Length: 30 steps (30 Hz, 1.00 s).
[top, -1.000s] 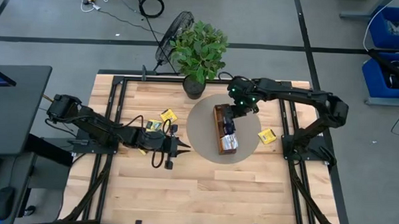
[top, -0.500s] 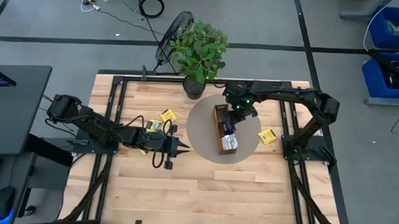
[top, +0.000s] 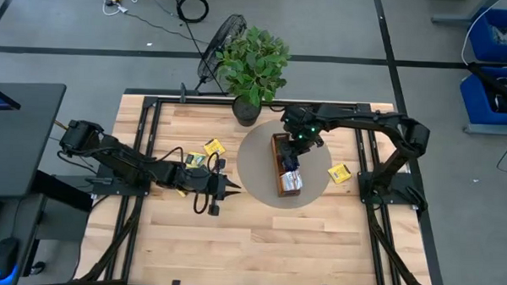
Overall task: Pick & Place Tea
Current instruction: Put the purple tea bag into the middle section of the wooden organizer
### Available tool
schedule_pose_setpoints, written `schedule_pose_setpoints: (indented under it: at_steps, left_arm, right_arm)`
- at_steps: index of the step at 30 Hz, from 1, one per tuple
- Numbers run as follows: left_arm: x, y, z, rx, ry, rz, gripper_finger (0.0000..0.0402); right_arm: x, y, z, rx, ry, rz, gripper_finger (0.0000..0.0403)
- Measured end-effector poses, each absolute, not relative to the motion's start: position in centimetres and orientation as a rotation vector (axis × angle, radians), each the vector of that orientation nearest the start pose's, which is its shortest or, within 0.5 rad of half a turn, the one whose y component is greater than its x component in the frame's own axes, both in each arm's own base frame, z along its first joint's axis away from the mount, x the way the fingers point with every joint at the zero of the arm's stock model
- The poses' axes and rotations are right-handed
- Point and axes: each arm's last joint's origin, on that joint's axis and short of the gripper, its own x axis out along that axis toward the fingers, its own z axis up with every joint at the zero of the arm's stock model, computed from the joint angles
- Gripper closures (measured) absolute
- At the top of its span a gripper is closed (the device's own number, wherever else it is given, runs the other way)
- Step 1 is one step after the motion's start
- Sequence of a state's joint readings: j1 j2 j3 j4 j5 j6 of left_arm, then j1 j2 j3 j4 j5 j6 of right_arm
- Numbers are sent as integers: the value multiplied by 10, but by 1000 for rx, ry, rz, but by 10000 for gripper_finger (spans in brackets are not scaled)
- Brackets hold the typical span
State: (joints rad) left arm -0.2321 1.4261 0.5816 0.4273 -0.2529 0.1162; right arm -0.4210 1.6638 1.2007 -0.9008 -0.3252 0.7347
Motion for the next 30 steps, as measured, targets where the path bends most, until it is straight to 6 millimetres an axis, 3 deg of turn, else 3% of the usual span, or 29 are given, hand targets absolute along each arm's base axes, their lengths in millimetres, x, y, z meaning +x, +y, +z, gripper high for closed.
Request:
schedule_pose_setpoints:
  at_steps: [10,13,18,25,30]
  left_arm:
    - [272,-57,184,202,391,0,333]
    - [273,-57,187,178,352,1,333]
    - [274,-58,190,173,328,-3,333]
    - [277,-60,200,112,213,-36,333]
    - [277,-63,203,132,184,-50,333]
  right_arm:
    - [284,-113,223,995,1245,-430,301]
    - [286,-106,229,813,1228,-423,289]
    - [301,-78,246,578,1087,-321,299]
    - [317,-22,282,223,794,-167,330]
    - [314,13,277,58,611,-86,342]
